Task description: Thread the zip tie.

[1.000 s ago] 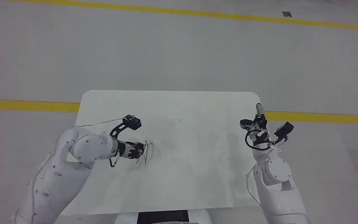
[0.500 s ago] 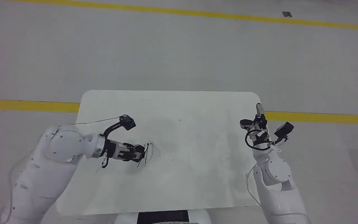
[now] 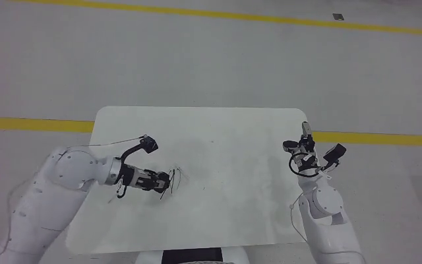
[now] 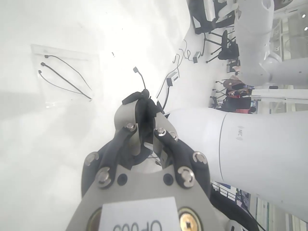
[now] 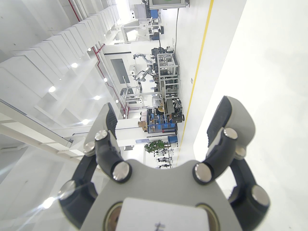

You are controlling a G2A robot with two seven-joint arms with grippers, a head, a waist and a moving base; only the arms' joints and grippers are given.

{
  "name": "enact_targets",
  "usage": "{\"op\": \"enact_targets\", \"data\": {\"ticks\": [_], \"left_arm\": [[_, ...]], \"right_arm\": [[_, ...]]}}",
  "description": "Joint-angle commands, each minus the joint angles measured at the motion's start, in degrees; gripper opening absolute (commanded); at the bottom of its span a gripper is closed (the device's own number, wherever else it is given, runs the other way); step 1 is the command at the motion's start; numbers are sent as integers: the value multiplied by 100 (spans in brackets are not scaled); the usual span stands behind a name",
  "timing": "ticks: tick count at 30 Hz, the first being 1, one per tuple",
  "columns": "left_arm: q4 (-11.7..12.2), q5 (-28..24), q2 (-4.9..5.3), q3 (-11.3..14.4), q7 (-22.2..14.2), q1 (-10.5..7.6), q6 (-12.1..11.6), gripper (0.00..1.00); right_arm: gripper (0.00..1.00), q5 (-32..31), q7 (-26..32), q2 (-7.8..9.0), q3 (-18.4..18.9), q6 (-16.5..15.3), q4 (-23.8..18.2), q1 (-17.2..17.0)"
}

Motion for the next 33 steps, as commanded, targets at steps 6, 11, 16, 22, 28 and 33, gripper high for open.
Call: {"op": "enact_targets", "data": {"ticks": [6,11,16,22,28,33], "left_arm": [[494,-873,58,-132,0,-157,0,0],[845,-1545,212,-294,0,-198,0,0],[931,-2131,371,-356,0,-153,0,0],[1125,-2591,438,-343,0,-212,0,0],[1125,-2591,438,-343,0,-212,0,0],[1125,-2591,438,-343,0,-212,0,0]], "right_arm": [[100,0,0,0,0,0,0,0],[100,0,0,0,0,0,0,0],[100,0,0,0,0,0,0,0],[100,0,0,0,0,0,0,0],[100,-691,145,4,-161,-156,-159,121],[100,-1424,460,-24,-700,-69,-284,532]]}}
